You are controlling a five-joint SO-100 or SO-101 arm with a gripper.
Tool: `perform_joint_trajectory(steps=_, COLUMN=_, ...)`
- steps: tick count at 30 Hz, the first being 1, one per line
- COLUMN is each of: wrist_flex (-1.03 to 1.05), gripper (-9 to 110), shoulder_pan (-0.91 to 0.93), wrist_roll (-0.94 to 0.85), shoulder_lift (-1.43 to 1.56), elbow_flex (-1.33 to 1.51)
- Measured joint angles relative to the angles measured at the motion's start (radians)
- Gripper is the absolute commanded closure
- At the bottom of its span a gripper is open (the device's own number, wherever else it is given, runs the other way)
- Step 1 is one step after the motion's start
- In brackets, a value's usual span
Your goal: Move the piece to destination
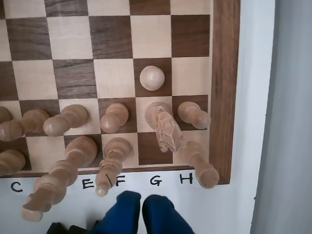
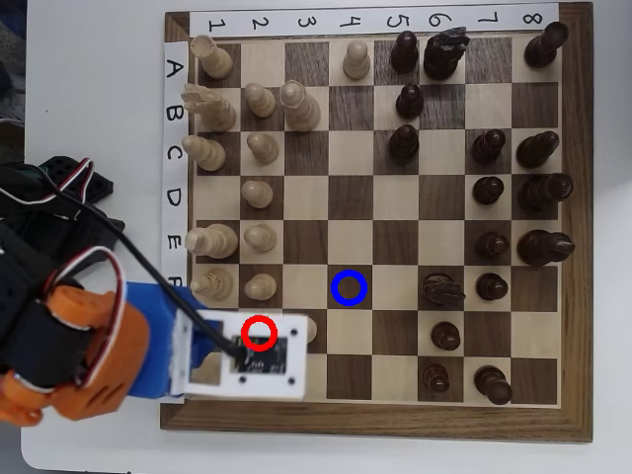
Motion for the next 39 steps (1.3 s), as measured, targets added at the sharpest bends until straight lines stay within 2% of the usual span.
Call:
perform_joint_trajectory(steps=15, wrist_flex=-0.008, gripper=99, shoulder_pan=0.000, wrist_roll=-0.176, shoulder_lift=-0.127, elbow_flex=0.000)
perform_joint_trajectory(steps=24, wrist_flex=-0.091, gripper=97, shoulder_pan=0.000, wrist_roll=-0.229, shoulder_lift=-0.133, elbow_flex=0.000)
perform_joint_trajectory(steps=30, wrist_flex=-0.144, gripper=95, shoulder_pan=0.014, wrist_roll=-0.267, shoulder_lift=-0.133, elbow_flex=0.000)
perform_joint_trajectory(steps=39, wrist_flex=-0.169, gripper=84, shoulder_pan=0.043, wrist_roll=-0.337, shoulder_lift=-0.143, elbow_flex=0.000)
